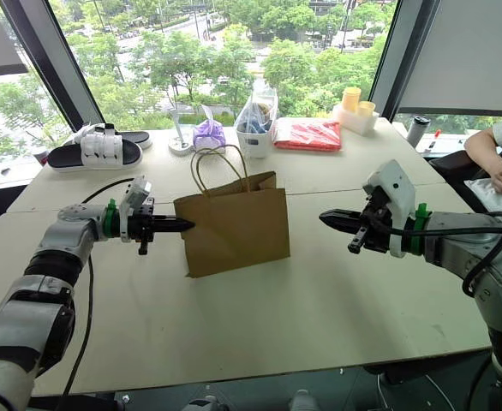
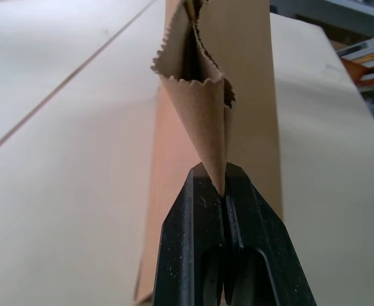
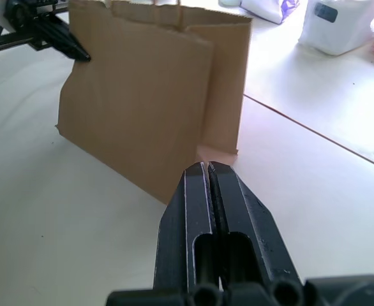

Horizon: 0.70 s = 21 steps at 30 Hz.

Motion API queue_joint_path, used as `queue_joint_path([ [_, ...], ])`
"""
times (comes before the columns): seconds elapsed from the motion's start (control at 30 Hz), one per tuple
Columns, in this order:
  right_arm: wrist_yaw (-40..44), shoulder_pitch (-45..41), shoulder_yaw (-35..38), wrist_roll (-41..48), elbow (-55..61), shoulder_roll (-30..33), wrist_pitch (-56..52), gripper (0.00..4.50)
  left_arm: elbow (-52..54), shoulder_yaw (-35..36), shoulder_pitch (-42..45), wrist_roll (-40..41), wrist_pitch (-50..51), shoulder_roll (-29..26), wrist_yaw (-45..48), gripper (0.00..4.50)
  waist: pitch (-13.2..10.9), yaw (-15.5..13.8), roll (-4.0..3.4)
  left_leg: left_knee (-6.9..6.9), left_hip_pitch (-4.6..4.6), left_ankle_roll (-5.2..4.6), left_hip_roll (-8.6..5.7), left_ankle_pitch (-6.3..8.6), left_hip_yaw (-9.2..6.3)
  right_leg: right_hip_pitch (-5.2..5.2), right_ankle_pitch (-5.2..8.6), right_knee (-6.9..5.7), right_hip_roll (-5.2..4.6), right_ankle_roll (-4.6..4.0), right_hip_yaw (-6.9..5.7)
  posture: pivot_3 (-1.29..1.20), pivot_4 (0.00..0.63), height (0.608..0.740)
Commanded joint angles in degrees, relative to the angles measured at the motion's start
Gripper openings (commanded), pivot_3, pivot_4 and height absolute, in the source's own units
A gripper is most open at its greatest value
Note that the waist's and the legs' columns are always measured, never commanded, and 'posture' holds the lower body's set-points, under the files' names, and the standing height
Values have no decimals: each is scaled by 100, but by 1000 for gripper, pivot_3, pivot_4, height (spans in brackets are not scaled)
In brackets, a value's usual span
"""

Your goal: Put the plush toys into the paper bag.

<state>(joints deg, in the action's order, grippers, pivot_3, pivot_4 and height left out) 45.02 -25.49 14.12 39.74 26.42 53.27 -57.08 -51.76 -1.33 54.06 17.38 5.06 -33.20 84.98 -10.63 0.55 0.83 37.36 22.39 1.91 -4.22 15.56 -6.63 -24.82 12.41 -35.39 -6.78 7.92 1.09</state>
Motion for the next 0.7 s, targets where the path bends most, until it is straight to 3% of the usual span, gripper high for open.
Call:
queue_joint_path([
  [0.03,-24,-131,1,61,72,20,90,0,-257,212,334,-90,-369,17,-176,18,0,4,0,1,0,0,0,0,0,0,0,0,0,0,0,0,150,740],
  [0.7,-89,-129,-147,98,86,-68,157,0,-1364,-113,945,-1070,-1274,-55,667,18,0,24,0,0,1,-2,0,1,1,-1,-2,-1,1,4,-2,0,150,740],
])
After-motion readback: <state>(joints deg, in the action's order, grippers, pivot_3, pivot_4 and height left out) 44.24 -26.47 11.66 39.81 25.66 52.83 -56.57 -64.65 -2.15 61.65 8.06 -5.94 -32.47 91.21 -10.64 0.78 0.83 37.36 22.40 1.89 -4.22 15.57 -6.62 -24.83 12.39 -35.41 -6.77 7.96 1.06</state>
